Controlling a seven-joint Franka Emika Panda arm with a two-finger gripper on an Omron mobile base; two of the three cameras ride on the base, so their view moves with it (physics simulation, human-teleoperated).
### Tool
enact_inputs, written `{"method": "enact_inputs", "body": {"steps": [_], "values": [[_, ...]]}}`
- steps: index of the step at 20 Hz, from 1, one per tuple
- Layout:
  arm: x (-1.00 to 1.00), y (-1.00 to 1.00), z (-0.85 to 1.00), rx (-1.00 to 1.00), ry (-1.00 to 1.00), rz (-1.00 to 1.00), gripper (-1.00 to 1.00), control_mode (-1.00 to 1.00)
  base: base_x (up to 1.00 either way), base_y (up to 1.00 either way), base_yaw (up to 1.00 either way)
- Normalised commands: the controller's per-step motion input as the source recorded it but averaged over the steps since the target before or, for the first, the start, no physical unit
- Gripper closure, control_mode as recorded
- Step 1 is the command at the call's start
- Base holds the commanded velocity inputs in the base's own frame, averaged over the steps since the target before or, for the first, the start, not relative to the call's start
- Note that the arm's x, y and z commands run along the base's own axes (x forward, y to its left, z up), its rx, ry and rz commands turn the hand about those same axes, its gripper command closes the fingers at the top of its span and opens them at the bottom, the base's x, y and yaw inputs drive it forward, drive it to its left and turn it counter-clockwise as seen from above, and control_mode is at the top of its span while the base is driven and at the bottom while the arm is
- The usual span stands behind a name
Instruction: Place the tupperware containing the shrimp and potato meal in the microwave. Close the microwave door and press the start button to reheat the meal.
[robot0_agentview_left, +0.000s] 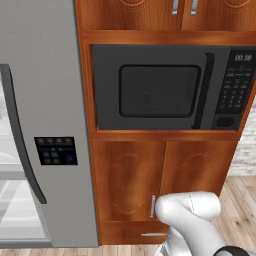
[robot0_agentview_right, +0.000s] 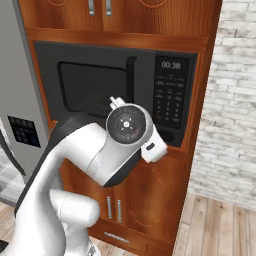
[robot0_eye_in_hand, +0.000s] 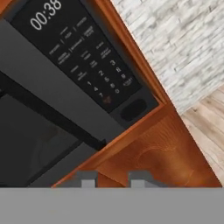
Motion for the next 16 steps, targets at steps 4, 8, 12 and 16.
{"method": "enact_inputs", "body": {"steps": [4,8,12,16], "values": [[0.46,-0.16,-0.12,0.17,-0.02,0.0,1.0,-1.0,0.0,0.0,0.0],[0.43,-0.16,-0.14,0.18,-0.03,0.0,1.0,-1.0,0.0,0.0,0.0],[0.37,-0.08,-0.21,0.13,-0.07,0.0,1.0,-1.0,0.0,0.0,0.0],[0.22,-0.06,-0.31,0.08,-0.12,0.0,1.0,-1.0,0.0,0.0,0.0]]}}
